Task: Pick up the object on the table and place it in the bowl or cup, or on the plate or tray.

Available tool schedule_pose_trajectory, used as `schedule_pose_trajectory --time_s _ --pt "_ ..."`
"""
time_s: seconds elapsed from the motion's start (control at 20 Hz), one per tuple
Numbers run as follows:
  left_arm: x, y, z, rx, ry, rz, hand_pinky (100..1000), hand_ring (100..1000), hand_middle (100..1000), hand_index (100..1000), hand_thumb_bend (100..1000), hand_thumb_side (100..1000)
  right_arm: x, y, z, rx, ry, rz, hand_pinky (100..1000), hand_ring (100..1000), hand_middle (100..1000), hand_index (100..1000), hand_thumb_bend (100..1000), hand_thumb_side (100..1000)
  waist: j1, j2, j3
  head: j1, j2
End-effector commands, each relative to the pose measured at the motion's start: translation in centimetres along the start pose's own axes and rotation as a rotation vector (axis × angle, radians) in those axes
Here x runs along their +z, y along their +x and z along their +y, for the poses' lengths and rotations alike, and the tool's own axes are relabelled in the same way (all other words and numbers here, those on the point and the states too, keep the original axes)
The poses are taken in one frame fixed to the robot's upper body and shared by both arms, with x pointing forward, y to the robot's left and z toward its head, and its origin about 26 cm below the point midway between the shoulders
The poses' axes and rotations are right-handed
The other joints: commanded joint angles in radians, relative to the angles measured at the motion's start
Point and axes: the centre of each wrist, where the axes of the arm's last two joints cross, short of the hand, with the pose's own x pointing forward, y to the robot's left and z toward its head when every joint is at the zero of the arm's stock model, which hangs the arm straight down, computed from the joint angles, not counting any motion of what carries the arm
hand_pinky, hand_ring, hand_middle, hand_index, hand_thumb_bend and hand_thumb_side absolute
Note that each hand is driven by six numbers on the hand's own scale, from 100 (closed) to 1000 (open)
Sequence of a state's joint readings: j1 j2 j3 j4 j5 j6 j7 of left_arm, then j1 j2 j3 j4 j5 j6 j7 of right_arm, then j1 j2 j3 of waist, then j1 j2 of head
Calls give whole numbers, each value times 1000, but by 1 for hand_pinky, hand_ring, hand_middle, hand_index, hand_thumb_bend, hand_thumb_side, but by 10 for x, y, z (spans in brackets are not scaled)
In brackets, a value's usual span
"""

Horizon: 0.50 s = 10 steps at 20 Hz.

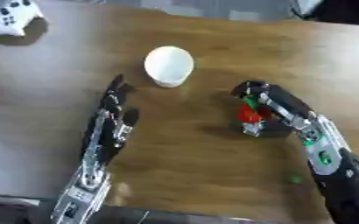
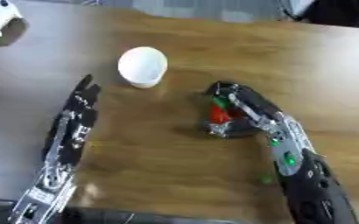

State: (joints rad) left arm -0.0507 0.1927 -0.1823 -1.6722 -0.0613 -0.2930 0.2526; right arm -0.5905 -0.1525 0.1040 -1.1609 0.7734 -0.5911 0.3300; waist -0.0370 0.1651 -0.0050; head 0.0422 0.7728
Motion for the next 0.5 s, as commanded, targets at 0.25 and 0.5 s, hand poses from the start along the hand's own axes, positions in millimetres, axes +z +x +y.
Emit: schedule_pose_trajectory --time_s 0.25,0.5 --pt "1 3 1 -6 2 -16 1000 1000 1000 815 626 771 8 -11 -28 -32 -16 -86 410 590 708 815 663 754 14 -10 -4 -59 -3" --pt "1 3 1 -7 10 -15 1000 1000 1000 815 626 772 17 -18 -35 -56 -67 -63 279 470 662 803 639 690 23 -9 -2 -62 -3"
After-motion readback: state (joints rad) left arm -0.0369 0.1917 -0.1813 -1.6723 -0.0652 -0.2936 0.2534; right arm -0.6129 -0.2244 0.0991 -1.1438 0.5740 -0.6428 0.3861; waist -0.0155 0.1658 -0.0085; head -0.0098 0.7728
